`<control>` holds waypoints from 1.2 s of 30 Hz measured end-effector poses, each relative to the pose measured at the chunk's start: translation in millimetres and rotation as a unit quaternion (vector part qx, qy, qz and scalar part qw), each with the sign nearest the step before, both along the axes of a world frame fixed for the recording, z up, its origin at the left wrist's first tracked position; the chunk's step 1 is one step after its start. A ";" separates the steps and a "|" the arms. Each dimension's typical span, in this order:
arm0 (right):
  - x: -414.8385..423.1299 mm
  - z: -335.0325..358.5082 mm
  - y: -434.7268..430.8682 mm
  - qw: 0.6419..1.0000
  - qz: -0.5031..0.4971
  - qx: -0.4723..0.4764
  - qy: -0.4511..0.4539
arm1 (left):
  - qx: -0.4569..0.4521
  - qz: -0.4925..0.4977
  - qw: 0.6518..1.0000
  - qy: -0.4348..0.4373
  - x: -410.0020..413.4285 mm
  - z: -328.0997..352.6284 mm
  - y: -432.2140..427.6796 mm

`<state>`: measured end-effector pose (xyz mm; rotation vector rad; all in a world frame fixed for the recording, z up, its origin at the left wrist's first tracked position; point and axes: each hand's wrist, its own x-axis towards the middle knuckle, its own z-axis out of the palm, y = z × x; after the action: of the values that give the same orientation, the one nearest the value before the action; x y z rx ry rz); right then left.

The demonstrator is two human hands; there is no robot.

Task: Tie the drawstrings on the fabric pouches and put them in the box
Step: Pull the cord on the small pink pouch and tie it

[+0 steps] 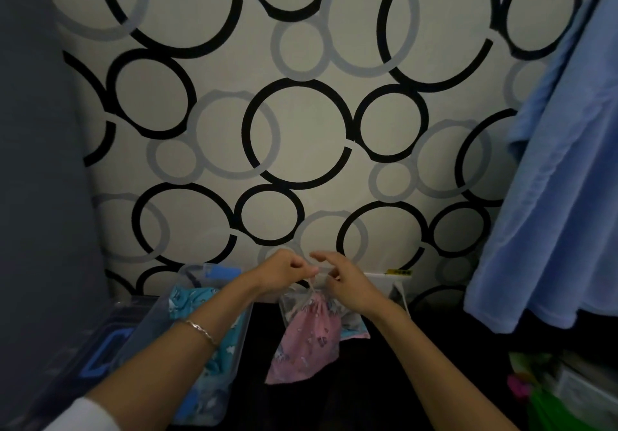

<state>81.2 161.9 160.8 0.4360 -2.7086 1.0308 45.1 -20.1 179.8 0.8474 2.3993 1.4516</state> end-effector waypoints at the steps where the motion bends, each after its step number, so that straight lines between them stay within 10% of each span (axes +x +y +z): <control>1: -1.0 0.3 -0.8 1.000 0.008 0.004 0.009 | -0.008 -0.003 1.000 0.002 0.2 0.2 0.1; 21: 16.6 14.5 -5.2 0.948 -0.017 -0.289 -0.130 | 0.037 0.019 0.999 -0.014 7.1 -0.2 11.9; 29: 3.9 -4.3 8.2 0.746 -0.092 -0.636 -0.175 | 0.025 0.031 0.999 -0.001 11.0 6.5 1.5; 36: 3.1 -18.9 43.7 0.757 -0.165 -0.590 -0.226 | -0.045 0.081 0.996 -0.002 -4.3 -6.6 -42.1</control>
<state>84.4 205.6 141.9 -0.5609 -1.6711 2.5593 40.8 -62.1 173.2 0.6433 2.5605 1.3862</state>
